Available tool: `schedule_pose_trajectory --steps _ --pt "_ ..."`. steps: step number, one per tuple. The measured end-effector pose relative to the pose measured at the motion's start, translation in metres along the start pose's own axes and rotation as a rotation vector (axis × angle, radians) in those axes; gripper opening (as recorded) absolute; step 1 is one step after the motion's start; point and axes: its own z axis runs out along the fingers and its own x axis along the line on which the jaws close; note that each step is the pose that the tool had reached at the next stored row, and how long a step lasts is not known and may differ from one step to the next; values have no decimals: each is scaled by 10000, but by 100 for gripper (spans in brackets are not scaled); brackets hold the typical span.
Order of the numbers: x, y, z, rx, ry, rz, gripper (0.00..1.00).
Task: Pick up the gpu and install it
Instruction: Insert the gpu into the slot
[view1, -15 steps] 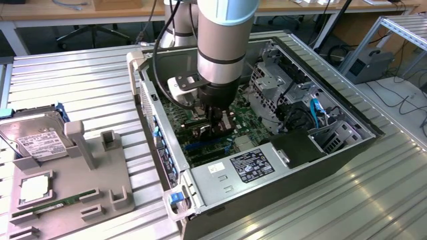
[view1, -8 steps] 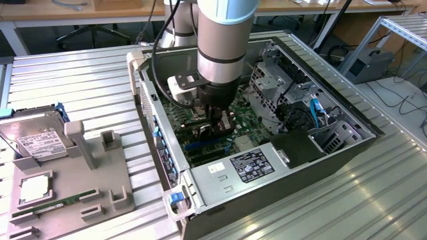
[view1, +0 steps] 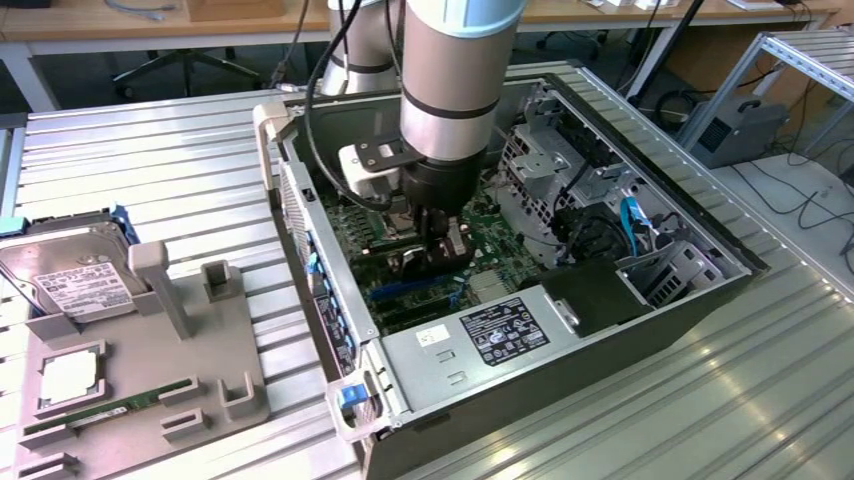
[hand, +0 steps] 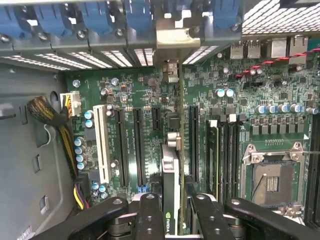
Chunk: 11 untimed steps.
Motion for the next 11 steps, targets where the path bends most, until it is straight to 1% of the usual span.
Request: schedule_pose_trajectory --steps 3,4,5,7,11 --pt "-3 -68 3 -245 9 2 27" --pt "-4 -91 5 -310 12 3 27" --pt "-4 -107 6 -360 13 4 27" --pt "-4 -116 -2 -405 16 4 27" --pt "-6 -125 -47 -489 3 6 27"
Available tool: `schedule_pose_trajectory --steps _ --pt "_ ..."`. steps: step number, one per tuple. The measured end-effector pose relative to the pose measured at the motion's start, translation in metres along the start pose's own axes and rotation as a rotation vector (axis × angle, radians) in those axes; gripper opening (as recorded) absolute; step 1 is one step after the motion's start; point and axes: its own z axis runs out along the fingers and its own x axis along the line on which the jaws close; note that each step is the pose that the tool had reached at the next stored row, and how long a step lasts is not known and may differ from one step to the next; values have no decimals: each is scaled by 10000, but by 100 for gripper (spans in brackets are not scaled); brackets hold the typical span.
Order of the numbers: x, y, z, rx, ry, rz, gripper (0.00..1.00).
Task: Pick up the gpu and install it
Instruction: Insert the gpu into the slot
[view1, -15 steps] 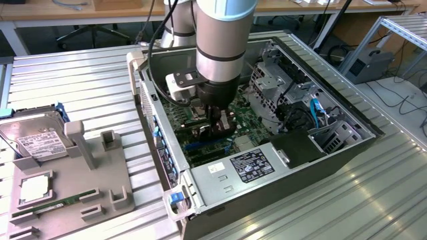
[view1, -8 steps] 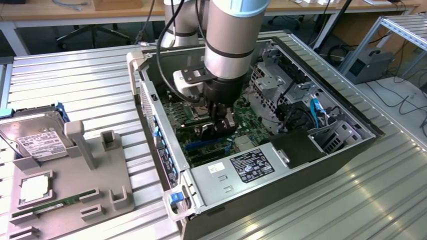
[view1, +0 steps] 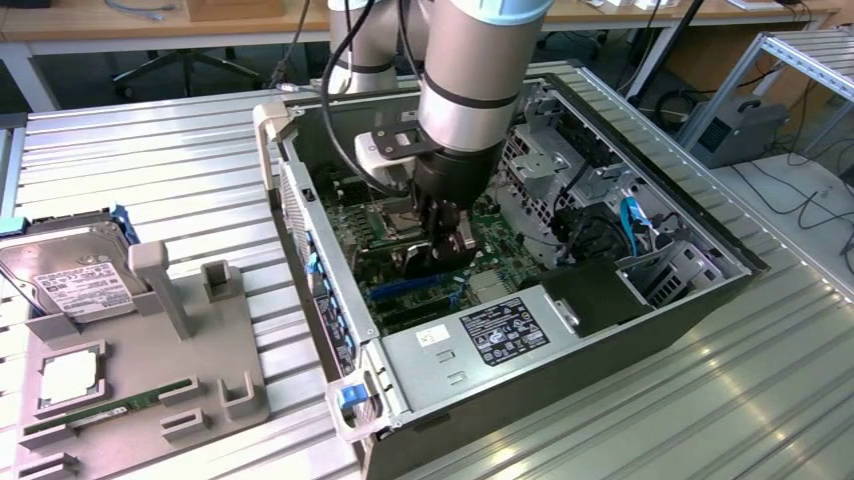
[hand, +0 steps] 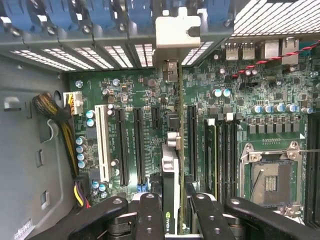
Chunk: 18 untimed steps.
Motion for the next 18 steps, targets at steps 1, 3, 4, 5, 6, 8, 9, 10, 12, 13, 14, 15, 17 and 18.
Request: schedule_pose_trajectory --steps 1,3,4,5,6,8,9,10,12,13,14,15,17,18 --pt "0 -4 1 -10 -3 1 27" --pt "-2 -36 0 -40 1 -29 27" --pt "-3 -53 1 -46 -1 -75 27" --pt "-3 -65 1 -52 -2 -115 27" --pt "-2 -66 1 -58 -1 -123 27" --pt "-3 -67 1 -59 -1 -125 27" --pt "-3 -67 1 -59 -1 -126 27" --pt "-8 -68 1 -59 -1 -145 27" --pt "-13 -68 -61 -62 -1 -252 27" --pt "-13 -68 -61 -60 -6 -270 27" --pt "-13 -68 -61 -60 -6 -290 27" --pt "-13 -68 -61 -55 -7 -305 27" --pt "-13 -66 -57 -1 -9 -325 27" --pt "-12 -62 -51 52 -10 -351 27"
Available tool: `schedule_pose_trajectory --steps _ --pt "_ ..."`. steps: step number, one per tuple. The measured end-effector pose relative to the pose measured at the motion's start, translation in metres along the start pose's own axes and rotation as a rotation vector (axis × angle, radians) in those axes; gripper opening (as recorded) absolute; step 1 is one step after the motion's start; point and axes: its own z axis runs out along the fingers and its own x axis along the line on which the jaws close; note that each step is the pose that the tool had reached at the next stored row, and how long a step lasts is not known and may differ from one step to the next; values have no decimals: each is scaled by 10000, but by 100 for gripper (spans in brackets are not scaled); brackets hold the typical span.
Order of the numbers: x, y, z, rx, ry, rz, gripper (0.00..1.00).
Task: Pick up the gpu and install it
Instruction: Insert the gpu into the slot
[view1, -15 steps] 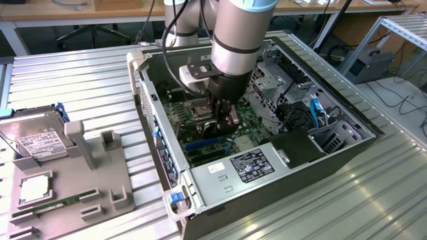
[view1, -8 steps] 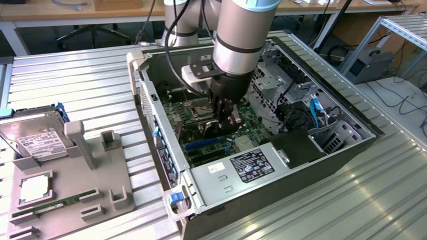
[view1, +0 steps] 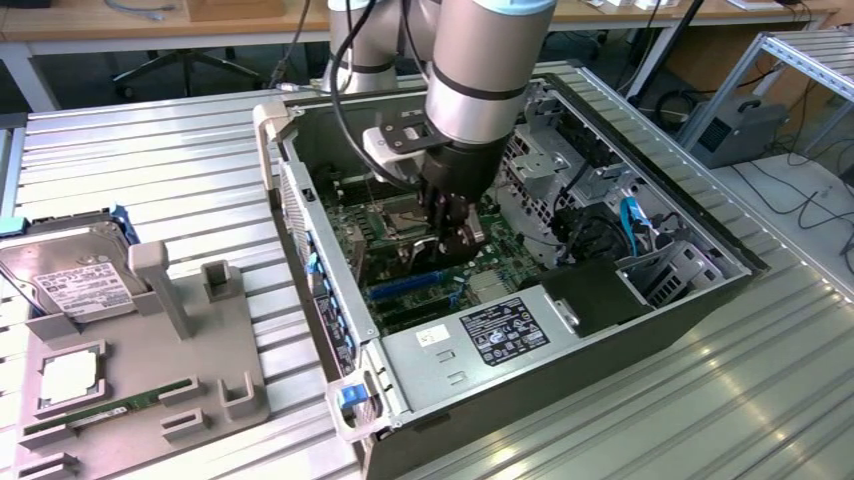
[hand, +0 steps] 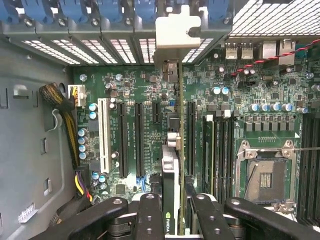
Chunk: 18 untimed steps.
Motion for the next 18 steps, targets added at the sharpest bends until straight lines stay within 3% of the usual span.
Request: schedule_pose_trajectory --steps 1,8,10,14,18 --pt "0 8 6 36 1 -21 27" --pt "-4 70 72 132 -2 -46 27" --pt "-14 90 106 246 0 -48 27" --pt "-24 108 120 399 -4 -54 27" --pt "-27 117 123 431 -5 -57 27"
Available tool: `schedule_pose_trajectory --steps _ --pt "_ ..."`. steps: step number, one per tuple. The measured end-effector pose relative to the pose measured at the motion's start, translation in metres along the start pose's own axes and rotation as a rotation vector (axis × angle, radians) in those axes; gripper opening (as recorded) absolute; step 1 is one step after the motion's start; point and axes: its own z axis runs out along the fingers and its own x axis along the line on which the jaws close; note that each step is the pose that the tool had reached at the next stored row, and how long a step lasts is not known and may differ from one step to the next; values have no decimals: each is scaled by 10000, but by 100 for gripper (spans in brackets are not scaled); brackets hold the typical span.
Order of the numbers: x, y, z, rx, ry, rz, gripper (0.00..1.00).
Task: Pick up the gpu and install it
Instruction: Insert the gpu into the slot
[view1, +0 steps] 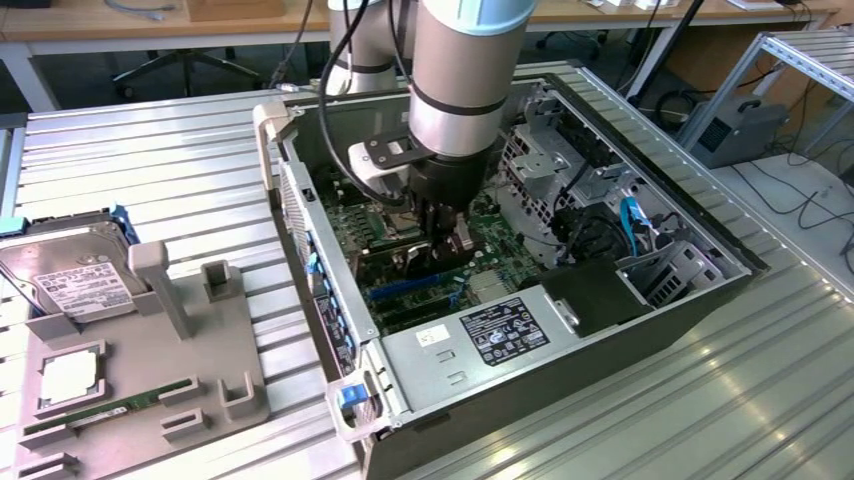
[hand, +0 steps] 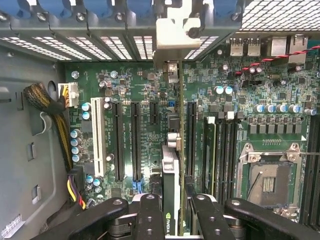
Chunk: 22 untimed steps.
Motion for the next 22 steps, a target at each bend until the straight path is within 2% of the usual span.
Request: schedule_pose_trajectory --steps 8,22 --pt "-5 37 5 4 0 0 27" --pt "-5 111 67 59 -1 -3 27"
